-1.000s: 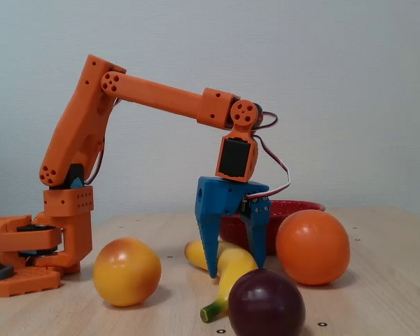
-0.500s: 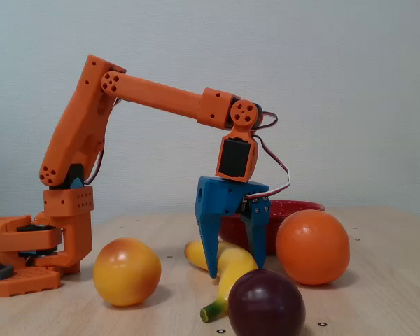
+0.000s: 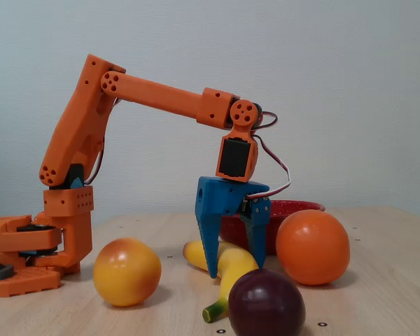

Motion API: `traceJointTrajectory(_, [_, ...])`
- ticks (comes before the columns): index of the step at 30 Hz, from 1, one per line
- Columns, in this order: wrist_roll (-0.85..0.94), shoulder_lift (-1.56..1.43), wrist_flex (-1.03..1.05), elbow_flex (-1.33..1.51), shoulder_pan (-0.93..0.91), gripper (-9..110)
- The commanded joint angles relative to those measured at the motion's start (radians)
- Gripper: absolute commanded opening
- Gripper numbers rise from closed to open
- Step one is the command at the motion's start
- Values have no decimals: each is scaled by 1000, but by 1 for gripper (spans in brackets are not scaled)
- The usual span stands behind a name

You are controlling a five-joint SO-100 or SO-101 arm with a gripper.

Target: Put banana in the red bowl.

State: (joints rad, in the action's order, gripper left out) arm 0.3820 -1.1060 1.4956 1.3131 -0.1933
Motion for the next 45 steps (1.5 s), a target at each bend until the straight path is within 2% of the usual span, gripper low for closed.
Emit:
traceJointTrajectory(1, [-18, -95, 32, -34, -12, 0])
traceJointTrajectory(12, [-34, -176, 155, -124, -12, 0])
traceJointTrajectory(34, [-46, -416, 270, -201, 21, 0])
traceJointTrajectory(40, [-46, -540, 288, -169, 38, 0])
traceJointTrajectory(45, [-41, -681, 265, -37, 46, 0])
